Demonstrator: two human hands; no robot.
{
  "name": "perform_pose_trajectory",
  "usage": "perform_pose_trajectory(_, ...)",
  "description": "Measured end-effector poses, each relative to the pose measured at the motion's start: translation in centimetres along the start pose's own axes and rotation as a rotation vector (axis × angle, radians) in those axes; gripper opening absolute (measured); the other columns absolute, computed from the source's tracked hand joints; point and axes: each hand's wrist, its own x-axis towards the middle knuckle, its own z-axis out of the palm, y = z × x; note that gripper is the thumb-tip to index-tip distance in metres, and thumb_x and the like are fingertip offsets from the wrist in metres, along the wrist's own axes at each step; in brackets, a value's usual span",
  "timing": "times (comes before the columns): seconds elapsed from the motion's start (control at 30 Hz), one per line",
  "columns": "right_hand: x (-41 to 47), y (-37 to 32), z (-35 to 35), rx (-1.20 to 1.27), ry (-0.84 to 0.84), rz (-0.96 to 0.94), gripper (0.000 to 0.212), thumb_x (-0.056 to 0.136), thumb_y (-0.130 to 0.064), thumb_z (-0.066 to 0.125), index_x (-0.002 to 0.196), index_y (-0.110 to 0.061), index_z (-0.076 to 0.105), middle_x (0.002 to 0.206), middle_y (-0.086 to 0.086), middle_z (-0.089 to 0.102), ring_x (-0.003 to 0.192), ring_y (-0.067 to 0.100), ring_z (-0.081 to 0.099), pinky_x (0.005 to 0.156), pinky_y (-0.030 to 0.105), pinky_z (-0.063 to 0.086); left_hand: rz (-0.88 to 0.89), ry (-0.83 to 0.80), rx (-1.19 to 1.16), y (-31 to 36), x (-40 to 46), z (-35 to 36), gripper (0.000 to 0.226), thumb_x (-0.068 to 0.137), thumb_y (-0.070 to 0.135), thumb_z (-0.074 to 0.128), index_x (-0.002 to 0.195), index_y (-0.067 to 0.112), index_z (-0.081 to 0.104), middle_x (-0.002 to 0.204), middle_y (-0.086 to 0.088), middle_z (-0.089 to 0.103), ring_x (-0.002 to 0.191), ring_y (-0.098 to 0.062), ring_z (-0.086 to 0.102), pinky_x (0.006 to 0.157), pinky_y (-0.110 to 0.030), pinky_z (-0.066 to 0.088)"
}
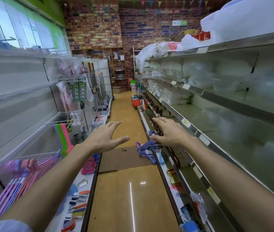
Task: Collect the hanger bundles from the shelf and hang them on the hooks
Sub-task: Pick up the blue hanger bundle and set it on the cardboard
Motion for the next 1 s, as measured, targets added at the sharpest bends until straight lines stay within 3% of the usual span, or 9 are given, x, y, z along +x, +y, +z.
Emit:
perform_pose_trajectory(0.2,13.6,4.7,1.1,-0.001,-0.015,-0.027,0.085,0.09,-0.06,0.054,0.158,-0.029,0.014,0.165,-0.003,0.018,0.149,0.023,0.022,0.12,0.049,0.022,-0.03,0.007,0.03,-3.5,12.5,0.1,0.094,0.081,0.08,0.036,0.156,0.026,0.019,0.162,0.002,0.025,0.144,-0.018,0.033,0.114,-0.041,0.034)
perform_pose_trajectory(0.37,23.7,7.5,3.5,-0.007,-0.02,-0.047,0.083,0.091,-0.062,0.051,0.157,-0.028,0.016,0.164,-0.004,0.02,0.147,0.023,0.025,0.117,0.048,0.025,-0.041,0.0,0.026,-7.6,21.7,1.6,0.113,0.066,0.095,0.021,0.156,0.027,0.019,0.161,0.002,0.027,0.143,-0.018,0.033,0.114,-0.042,0.035)
perform_pose_trajectory(0.77,49.5,10.5,11.1,-0.008,-0.004,0.003,0.083,0.091,-0.061,0.053,0.157,-0.029,0.016,0.163,-0.005,0.02,0.147,0.025,0.026,0.116,0.05,0.026,-0.001,0.022,0.051,-22.8,45.3,6.6,0.099,0.076,0.087,0.032,0.155,0.027,0.022,0.16,0.005,0.03,0.14,-0.017,0.039,0.111,-0.043,0.038)
perform_pose_trajectory(1.0,63.7,10.7,14.4,0.002,-0.004,0.061,0.083,0.09,-0.063,0.052,0.157,-0.029,0.017,0.163,-0.005,0.022,0.146,0.026,0.028,0.116,0.048,0.025,0.021,0.017,0.031,-32.2,58.7,7.2,0.121,0.059,0.102,0.013,0.155,0.029,0.021,0.16,0.008,0.028,0.142,-0.016,0.036,0.11,-0.05,0.039)
